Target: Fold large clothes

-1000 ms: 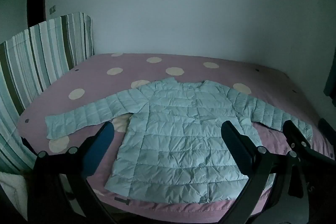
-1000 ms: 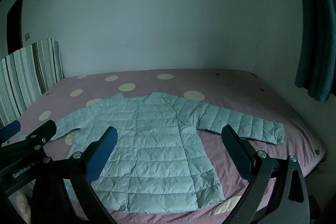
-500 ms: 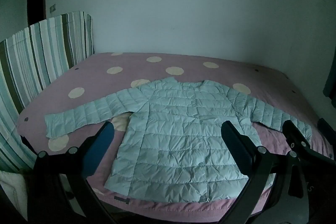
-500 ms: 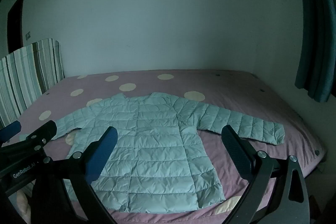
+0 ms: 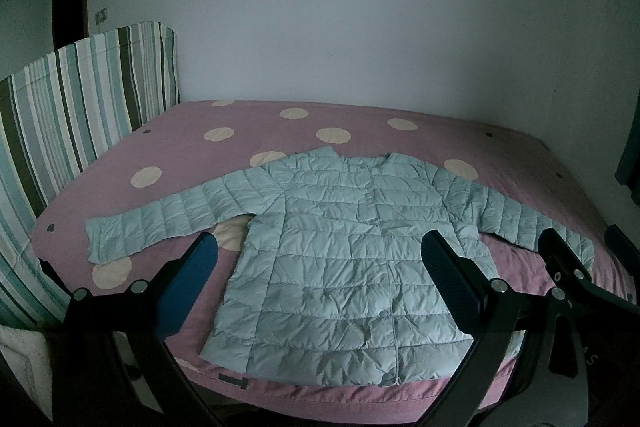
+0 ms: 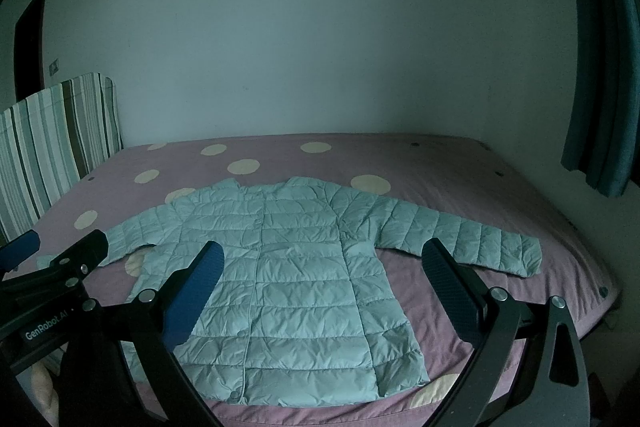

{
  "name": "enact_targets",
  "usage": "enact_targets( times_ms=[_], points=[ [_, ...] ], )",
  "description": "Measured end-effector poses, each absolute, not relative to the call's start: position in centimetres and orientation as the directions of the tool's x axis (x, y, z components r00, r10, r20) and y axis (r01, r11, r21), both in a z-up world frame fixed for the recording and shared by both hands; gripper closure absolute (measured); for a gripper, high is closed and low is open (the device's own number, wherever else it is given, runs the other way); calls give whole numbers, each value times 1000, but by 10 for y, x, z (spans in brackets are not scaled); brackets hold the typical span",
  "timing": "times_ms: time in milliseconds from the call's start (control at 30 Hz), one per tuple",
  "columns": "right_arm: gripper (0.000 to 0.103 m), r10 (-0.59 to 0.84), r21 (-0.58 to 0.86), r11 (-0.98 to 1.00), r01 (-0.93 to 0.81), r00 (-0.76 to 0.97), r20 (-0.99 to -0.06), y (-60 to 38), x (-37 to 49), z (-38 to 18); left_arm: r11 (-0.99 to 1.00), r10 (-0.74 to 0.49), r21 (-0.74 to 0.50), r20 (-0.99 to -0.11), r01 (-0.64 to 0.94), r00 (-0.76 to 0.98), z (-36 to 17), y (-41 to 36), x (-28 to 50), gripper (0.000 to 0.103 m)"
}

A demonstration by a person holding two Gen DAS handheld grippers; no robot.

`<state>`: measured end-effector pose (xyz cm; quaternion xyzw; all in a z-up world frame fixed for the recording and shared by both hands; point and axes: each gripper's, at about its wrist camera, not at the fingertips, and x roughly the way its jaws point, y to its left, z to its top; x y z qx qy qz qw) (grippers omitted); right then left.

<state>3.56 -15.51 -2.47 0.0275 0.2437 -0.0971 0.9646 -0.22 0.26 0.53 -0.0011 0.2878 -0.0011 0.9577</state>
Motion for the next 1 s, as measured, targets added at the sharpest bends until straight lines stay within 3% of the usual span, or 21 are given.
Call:
enact_targets(
  times_ms=[1000],
  points=[
    [5,-175,4,980,201,862,-476,-154,36,-26,1000,-2,-2,-552,1,834,-2,4,-3,2]
  ],
)
